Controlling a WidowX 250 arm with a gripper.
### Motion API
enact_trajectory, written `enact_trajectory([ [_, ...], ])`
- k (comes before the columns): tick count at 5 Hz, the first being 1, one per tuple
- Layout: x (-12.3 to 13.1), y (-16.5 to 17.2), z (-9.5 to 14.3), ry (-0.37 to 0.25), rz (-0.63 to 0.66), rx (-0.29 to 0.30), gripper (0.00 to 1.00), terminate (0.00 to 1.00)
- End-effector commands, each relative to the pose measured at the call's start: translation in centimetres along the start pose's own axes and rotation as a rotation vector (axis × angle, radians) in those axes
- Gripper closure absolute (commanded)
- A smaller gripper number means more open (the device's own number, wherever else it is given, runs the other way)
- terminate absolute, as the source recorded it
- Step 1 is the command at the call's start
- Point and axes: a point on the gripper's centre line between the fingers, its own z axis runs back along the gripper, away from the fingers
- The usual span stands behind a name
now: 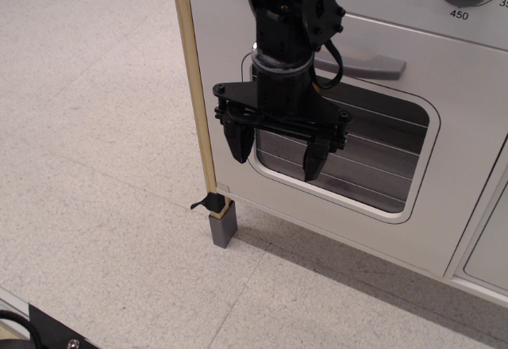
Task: Open oven
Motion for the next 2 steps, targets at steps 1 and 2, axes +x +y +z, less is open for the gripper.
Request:
enact_trajectory([
  [1, 0.0, 0.0, 0.0, 0.0, 0.0, 0.0, 0.0, 0.0],
  [2, 1.5, 1.1, 0.5, 0.007, 0.258, -0.061, 0.0, 0.0],
])
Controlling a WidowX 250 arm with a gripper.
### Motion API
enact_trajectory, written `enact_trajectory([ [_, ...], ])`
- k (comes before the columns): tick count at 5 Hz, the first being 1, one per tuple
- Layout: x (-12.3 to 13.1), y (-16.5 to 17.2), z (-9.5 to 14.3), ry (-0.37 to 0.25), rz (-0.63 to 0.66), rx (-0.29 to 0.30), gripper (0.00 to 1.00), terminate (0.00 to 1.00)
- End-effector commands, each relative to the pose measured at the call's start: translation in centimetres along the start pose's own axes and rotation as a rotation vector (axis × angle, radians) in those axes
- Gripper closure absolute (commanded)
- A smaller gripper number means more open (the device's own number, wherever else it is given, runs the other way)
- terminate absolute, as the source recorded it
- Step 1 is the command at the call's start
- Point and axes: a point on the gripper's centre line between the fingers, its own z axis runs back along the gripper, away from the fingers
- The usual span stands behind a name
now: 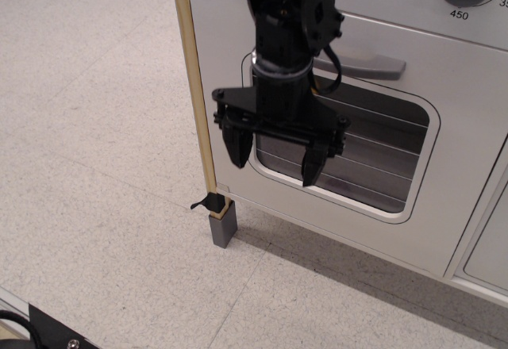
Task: Open oven
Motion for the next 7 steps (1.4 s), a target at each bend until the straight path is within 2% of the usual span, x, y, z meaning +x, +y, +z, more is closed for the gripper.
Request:
enact_trajectory([
  [1, 3.1, 2.9, 2.5, -0.038, 0.494, -0.108, 0.0, 0.0],
  [2, 4.6, 5.1, 3.6, -0.072, 0.742, -0.162, 0.0, 0.0],
  [3, 5.8, 6.8, 4.9, -0.156, 0.924, -0.257, 0.0, 0.0],
  [4, 7.1, 6.3, 5.6, -0.189, 1.03, -0.319, 0.0, 0.0],
  [5, 8.4, 5.4, 6.1, -0.218, 1.086, -0.365, 0.0, 0.0],
  [7, 10.1, 2.5, 4.7, -0.271, 1.109, -0.391, 0.0, 0.0],
])
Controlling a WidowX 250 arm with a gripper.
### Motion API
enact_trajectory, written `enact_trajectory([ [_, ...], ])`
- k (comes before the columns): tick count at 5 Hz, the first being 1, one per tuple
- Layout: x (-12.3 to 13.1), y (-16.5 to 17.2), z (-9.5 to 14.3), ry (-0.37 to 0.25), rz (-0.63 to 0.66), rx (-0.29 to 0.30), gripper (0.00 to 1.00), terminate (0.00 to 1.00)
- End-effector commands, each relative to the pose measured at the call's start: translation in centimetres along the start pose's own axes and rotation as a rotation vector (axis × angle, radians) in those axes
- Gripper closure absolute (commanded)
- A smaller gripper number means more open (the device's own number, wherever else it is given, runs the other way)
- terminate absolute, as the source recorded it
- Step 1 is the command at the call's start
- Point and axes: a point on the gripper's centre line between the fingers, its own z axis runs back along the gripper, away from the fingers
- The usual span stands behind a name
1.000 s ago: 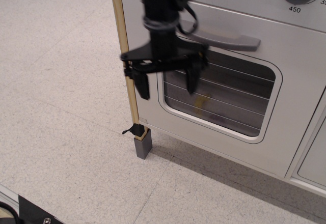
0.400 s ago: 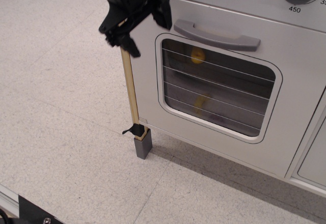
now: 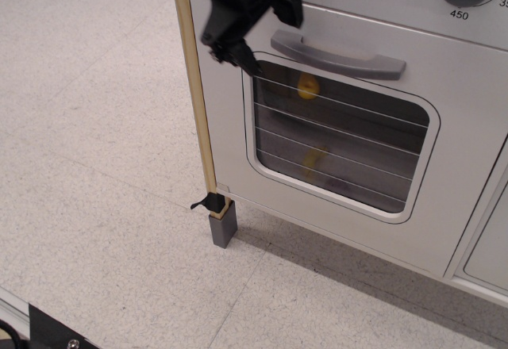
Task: Open oven
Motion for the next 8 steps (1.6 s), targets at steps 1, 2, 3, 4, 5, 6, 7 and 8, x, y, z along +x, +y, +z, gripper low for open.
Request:
enact_trajectory([
  [1, -1.0, -2.0, -0.8, -0.041, 0.024, -0.063, 0.0, 0.0],
  [2, -1.4, -2.0, -1.6, -0.03, 0.048, -0.052, 0.0, 0.0],
  [3, -1.6, -1.5, -2.3, -0.031, 0.065, -0.035, 0.0, 0.0],
  [4, -1.7, -0.7, -3.0, -0.029, 0.072, -0.01, 0.0, 0.0],
  [5, -1.8, 0.2, -2.9, -0.022, 0.063, -0.001, 0.0, 0.0],
  [6, -2.0, 1.8, -2.7, -0.014, 0.037, 0.011, 0.0, 0.0],
  [7, -1.9, 3.9, -2.1, 0.01, -0.012, 0.032, 0.0, 0.0],
  [8, -1.7, 6.0, -1.4, 0.023, -0.08, 0.048, 0.0, 0.0],
])
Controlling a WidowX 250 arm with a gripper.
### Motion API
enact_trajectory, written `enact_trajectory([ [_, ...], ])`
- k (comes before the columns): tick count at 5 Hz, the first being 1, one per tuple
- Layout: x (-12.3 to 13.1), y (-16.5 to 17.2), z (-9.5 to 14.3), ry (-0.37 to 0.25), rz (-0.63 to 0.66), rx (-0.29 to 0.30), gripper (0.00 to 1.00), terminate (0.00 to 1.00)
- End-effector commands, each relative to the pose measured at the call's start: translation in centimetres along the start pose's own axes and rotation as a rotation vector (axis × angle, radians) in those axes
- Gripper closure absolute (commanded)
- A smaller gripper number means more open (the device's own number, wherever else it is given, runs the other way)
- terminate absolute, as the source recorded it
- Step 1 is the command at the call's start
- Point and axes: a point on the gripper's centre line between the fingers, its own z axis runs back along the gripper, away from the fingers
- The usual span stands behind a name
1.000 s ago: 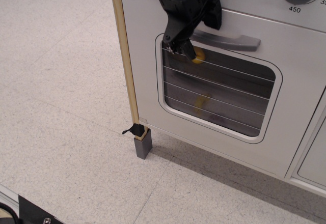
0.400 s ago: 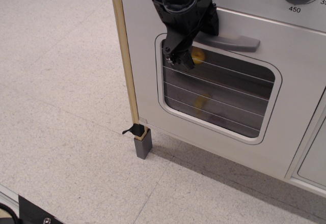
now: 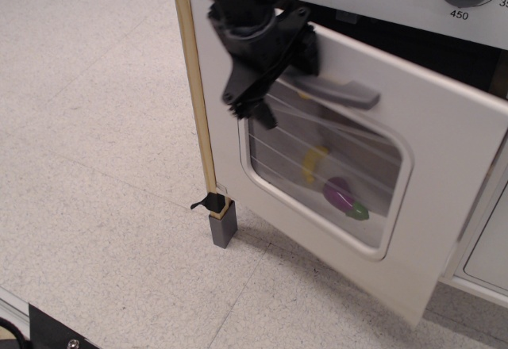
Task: Open oven
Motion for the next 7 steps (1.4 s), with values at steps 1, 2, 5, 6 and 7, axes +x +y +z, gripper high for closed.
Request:
enact_trajectory([
  [1, 0.9, 4.8, 2.2, 0.008, -0.159, 0.023, 0.0, 0.0],
  [2, 2.2, 6.5, 2.5, -0.006, -0.225, 0.055, 0.0, 0.0],
  [5, 1.4, 4.4, 4.9, 0.037, -0.279, 0.059, 0.0, 0.0],
  [6, -0.3, 2.6, 6.7, 0.075, -0.232, 0.028, 0.0, 0.0],
  [7, -1.7, 1.4, 8.3, 0.1, -0.212, 0.003, 0.0, 0.0],
])
